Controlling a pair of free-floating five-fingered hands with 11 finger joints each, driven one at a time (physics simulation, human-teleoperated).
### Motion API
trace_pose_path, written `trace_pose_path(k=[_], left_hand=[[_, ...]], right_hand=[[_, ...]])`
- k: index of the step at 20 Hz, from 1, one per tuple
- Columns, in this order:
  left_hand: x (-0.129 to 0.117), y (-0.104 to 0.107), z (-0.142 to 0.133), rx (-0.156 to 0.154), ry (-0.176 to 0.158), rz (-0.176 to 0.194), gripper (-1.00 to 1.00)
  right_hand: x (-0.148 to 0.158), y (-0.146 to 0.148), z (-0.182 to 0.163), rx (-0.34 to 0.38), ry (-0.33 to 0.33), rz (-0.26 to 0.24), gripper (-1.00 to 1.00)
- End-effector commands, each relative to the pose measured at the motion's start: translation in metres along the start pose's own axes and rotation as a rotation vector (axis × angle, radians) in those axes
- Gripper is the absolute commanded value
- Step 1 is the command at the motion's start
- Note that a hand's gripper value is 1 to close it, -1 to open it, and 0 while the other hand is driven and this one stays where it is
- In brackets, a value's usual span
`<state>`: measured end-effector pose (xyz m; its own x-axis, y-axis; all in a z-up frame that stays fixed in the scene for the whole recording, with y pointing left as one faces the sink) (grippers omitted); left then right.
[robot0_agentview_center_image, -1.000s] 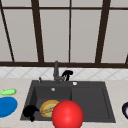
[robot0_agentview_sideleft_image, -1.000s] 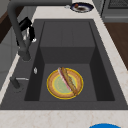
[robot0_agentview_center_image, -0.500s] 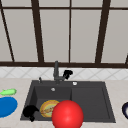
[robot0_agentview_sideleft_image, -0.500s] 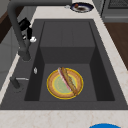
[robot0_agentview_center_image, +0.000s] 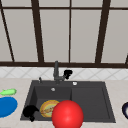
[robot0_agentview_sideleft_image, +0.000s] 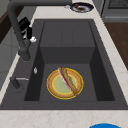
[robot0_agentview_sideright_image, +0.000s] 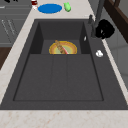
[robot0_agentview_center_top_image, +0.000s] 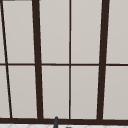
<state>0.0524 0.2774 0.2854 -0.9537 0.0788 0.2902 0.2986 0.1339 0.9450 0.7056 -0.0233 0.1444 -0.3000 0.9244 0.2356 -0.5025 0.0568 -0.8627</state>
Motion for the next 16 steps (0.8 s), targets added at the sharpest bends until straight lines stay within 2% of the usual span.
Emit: trace_pose_path(k=[1, 8, 16], left_hand=[[0.0, 0.0, 0.0, 0.0, 0.0, 0.0, 0.0], [0.0, 0.0, 0.0, 0.0, 0.0, 0.0, 0.0], [0.0, 0.0, 0.0, 0.0, 0.0, 0.0, 0.0]], right_hand=[[0.0161, -0.0192, -0.0025, 0.051, 0.045, -0.023, 1.0], [0.0203, -0.0229, -0.0017, 0.067, 0.08, 0.019, 1.0], [0.0244, -0.023, -0.001, 0.066, 0.107, 0.031, 1.0]])
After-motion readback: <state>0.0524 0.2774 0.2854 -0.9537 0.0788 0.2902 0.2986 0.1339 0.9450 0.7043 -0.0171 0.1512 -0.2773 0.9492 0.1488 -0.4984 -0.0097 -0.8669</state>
